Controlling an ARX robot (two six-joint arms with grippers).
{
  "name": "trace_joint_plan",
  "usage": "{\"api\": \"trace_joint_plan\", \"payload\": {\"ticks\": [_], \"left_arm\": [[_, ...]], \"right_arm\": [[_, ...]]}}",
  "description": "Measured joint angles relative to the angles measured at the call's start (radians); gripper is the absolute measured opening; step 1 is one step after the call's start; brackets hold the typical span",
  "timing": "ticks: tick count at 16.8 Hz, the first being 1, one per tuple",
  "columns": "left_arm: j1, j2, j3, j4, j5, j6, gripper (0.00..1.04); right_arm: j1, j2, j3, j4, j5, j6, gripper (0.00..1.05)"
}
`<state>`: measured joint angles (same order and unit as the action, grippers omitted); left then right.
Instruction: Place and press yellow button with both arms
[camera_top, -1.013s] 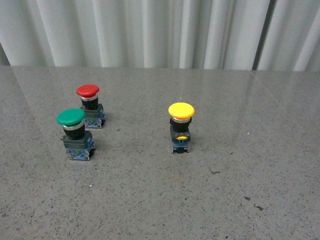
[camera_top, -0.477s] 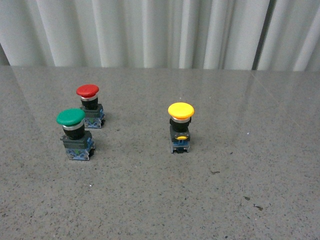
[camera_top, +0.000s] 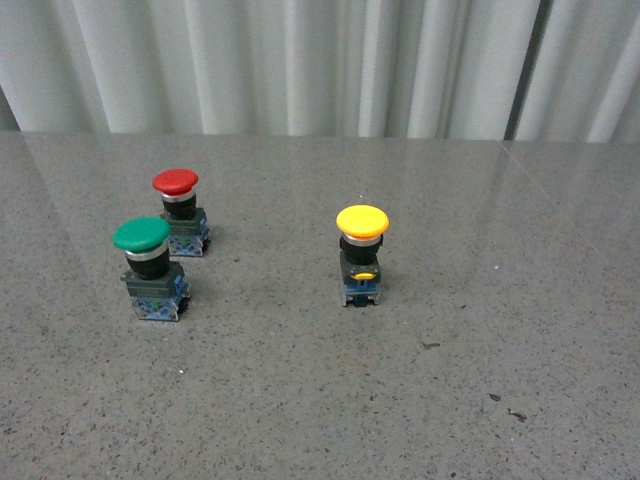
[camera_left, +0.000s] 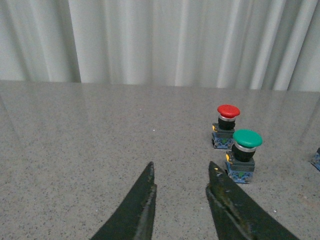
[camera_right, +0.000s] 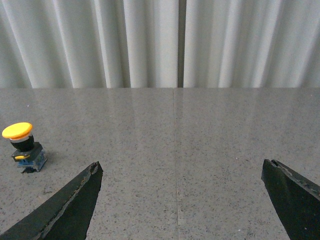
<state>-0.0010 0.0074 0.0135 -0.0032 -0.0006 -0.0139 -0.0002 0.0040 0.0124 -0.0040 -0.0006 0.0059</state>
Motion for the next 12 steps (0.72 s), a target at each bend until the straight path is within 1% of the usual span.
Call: {"api": "trace_joint_plan", "payload": {"ticks": [1,6,12], "left_arm": [[0.0,0.0,0.0,0.0,0.0,0.0,0.44],[0.0,0.0,0.0,0.0,0.0,0.0,0.99],[0.0,0.0,0.0,0.0,0.0,0.003,0.98]], "right_arm": [[0.0,0.0,0.0,0.0,0.0,0.0,0.98],[0.0,0.0,0.0,0.0,0.0,0.0,0.98],[0.0,0.0,0.0,0.0,0.0,0.0,0.98]]}}
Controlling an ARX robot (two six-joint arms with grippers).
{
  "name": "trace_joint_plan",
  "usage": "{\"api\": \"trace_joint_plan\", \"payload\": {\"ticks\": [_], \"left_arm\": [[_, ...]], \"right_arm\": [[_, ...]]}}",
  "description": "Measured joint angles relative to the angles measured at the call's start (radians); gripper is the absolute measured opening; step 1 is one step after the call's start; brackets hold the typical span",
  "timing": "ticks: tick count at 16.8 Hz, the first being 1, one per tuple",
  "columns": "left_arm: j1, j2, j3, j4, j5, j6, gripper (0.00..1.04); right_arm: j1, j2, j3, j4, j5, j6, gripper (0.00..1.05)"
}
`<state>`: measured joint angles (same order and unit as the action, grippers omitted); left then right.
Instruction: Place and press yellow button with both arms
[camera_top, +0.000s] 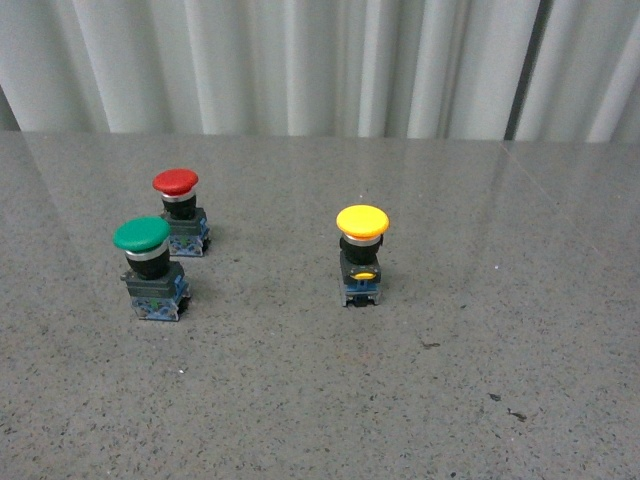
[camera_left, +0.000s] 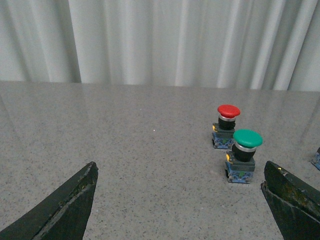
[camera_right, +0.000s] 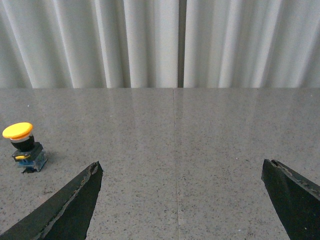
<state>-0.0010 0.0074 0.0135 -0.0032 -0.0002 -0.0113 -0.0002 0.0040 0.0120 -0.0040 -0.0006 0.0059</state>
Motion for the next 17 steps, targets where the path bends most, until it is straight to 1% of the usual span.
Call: {"api": "trace_joint_plan", "payload": {"ticks": [4,5,6,7,9,11,13,15,17], "left_arm": [[0.0,0.0,0.0,0.0,0.0,0.0,0.98],[0.0,0.0,0.0,0.0,0.0,0.0,0.98],[0.0,0.0,0.0,0.0,0.0,0.0,0.98],[0.0,0.0,0.0,0.0,0.0,0.0,0.98],[0.0,0.0,0.0,0.0,0.0,0.0,0.98],[0.0,0.0,0.0,0.0,0.0,0.0,0.98],[0.0,0.0,0.0,0.0,0.0,0.0,0.98],[0.0,0.0,0.0,0.0,0.0,0.0,0.98],[0.0,0.0,0.0,0.0,0.0,0.0,0.98]], "right_arm": [[0.0,0.0,0.0,0.0,0.0,0.0,0.98],[-0.018,0.024,0.017,-0.064,-0.04,0.035,0.98],[-0.068,0.235,0.067,0.121,-0.13,0.092,0.98],[-0.026,0.69,0.257,0.535,-0.203,0.09,0.98],[0.015,0.93,0.382,0.619,-0.232,0.08,0.98],[0.075,1.14,0.537,0.607,-0.237,0.08,0.98],[0.151,1.336,0.725,0.534,-0.234,0.079,0.98],[0.216,1.443,0.841,0.471,-0.232,0.073,0.98],[0.27,1.49,0.895,0.434,-0.222,0.063,0.98]]}}
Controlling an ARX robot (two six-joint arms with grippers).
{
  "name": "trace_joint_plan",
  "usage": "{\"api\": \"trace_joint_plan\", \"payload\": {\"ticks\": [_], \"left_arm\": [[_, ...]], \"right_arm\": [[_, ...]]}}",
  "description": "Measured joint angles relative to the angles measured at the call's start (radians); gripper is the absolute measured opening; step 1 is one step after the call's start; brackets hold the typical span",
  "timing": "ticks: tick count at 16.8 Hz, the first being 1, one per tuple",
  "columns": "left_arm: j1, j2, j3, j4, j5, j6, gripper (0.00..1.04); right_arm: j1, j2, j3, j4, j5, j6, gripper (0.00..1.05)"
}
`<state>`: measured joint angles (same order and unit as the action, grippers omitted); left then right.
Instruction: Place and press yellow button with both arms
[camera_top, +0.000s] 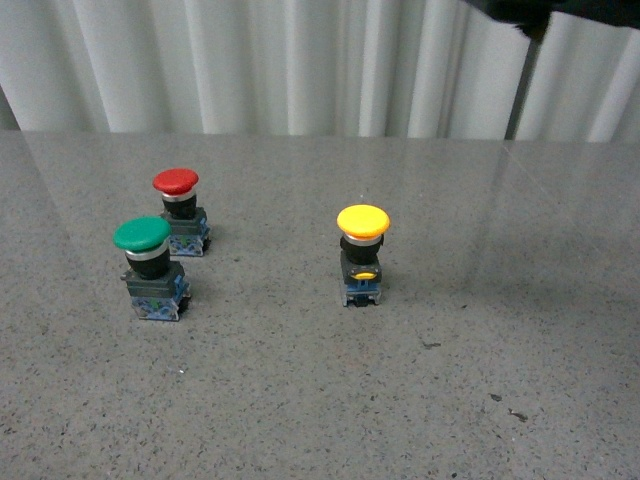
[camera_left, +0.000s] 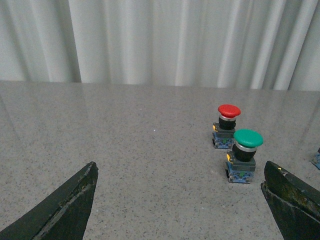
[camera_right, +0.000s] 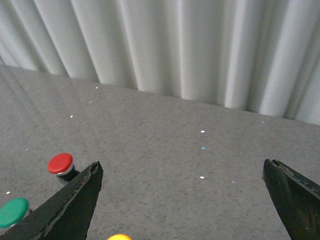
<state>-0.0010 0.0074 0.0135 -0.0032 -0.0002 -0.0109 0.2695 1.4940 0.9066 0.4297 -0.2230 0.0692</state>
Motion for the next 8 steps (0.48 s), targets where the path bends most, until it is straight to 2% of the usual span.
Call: {"api": "trace_joint_plan", "payload": {"ticks": [3,6,7,8], "left_arm": [[0.0,0.0,0.0,0.0,0.0,0.0,0.98],[0.0,0.0,0.0,0.0,0.0,0.0,0.98],[0.0,0.0,0.0,0.0,0.0,0.0,0.98],[0.0,0.0,0.0,0.0,0.0,0.0,0.98]], "right_arm": [[0.095,0.029,0.04,-0.046,0.013,-0.036,0.98],[0.124,0.045,0.046,-0.116,0.009,-0.078,0.98],[0.126,0.061,0.046,-0.137,0.01,-0.1,0.92],[0.13,0.076,0.046,-0.154,0.011,-0.115,0.79]]}}
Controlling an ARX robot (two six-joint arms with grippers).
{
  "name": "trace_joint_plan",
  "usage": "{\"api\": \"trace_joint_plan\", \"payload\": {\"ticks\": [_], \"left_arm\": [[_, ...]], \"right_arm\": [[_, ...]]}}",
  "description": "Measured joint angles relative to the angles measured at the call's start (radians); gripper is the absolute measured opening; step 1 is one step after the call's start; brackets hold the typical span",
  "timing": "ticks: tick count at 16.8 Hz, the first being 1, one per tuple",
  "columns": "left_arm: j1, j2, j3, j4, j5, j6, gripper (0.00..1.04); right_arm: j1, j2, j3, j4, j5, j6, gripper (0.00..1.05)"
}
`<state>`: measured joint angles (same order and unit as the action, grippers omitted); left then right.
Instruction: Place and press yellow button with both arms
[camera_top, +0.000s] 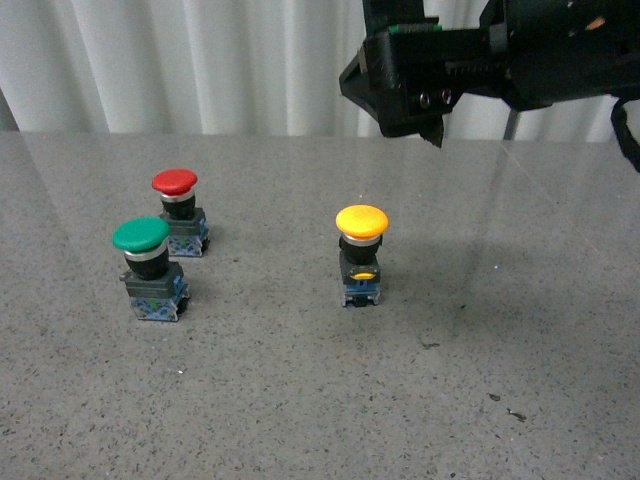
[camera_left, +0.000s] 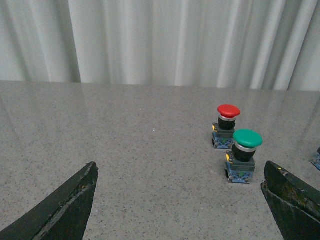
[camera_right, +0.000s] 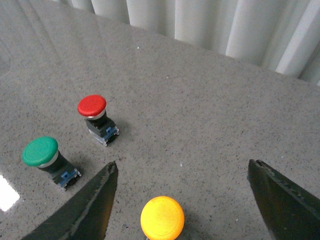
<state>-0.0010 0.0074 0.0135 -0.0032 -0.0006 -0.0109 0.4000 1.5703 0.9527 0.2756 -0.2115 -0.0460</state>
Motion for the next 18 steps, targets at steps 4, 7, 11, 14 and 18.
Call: {"api": "trace_joint_plan", "payload": {"ticks": [4,7,11,14,18], "left_arm": [[0.0,0.0,0.0,0.0,0.0,0.0,0.98],[0.0,0.0,0.0,0.0,0.0,0.0,0.98],[0.0,0.0,0.0,0.0,0.0,0.0,0.98],[0.0,0.0,0.0,0.0,0.0,0.0,0.98],[0.0,0.0,0.0,0.0,0.0,0.0,0.98]], "right_arm": [[0.027,0.031,0.002,-0.026,0.002,-0.041,0.37],[0.045,0.069,0.013,-0.059,0.01,-0.053,0.04],[0.051,0.126,0.044,-0.089,0.011,-0.059,0.02],[0.037,0.15,0.07,-0.142,0.006,-0.053,0.02],[0.032,0.152,0.08,-0.163,0.005,-0.052,0.02]]}}
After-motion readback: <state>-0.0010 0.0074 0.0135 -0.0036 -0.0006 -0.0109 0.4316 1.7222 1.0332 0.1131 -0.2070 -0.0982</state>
